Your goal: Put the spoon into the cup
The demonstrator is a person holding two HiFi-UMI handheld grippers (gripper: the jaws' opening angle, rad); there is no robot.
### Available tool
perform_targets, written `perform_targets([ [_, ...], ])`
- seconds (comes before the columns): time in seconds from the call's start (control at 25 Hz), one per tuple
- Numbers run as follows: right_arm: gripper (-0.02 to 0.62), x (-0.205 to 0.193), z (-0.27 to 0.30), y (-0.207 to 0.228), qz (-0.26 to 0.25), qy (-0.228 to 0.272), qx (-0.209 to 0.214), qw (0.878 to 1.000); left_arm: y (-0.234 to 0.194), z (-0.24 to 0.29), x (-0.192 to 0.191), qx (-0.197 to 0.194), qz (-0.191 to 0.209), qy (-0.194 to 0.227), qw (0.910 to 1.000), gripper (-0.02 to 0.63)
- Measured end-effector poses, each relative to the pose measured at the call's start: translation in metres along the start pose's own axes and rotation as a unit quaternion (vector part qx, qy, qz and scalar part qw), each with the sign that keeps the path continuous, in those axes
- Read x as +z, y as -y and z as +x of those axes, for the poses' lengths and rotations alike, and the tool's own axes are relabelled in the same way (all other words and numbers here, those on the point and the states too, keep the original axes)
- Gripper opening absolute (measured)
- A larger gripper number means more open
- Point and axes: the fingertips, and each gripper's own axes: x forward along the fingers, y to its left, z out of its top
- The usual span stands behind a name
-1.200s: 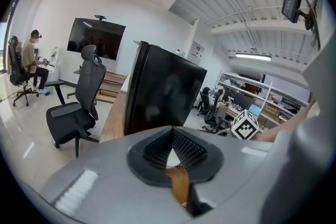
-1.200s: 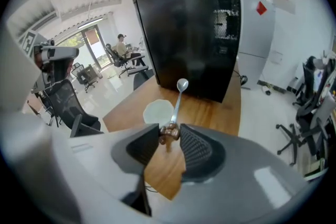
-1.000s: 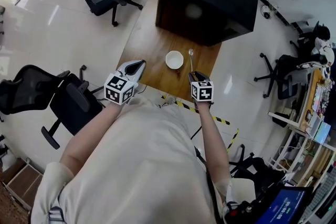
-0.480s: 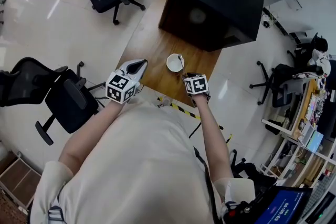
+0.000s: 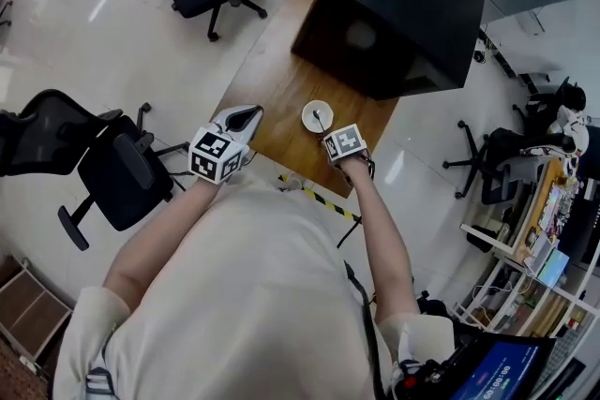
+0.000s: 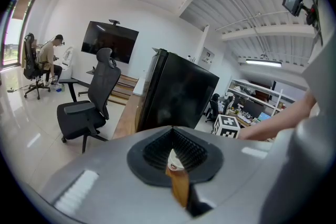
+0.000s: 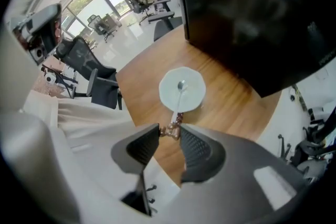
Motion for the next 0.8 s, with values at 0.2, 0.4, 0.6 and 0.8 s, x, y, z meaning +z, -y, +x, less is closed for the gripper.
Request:
perform_targets([
  [0.2, 0.126, 0.002, 0.012, 0.005, -0.003, -0.044, 0.004, 0.999, -0.004, -0.001, 0.000, 0.004, -0.004, 0.001, 1.0000, 0.003],
  [0.4, 0.126, 0.006, 0.021, 0.009, 0.007, -0.074, 0.019, 0.997, -0.006, -0.003, -0.004, 0.007, -0.008, -0.001, 0.9999, 0.003],
  [0.6, 0.126, 0.008, 0.031, 0.012, 0.014, -0.101, 0.027, 0.994, -0.009, -0.009, -0.007, 0.011, -0.011, 0.000, 0.9999, 0.003],
  [0.8, 0.126, 0.010, 0.038, 0.016, 0.036, -0.124, 0.044, 0.991, -0.011, -0.014, -0.010, 0.014, -0.014, 0.001, 0.9998, 0.003],
])
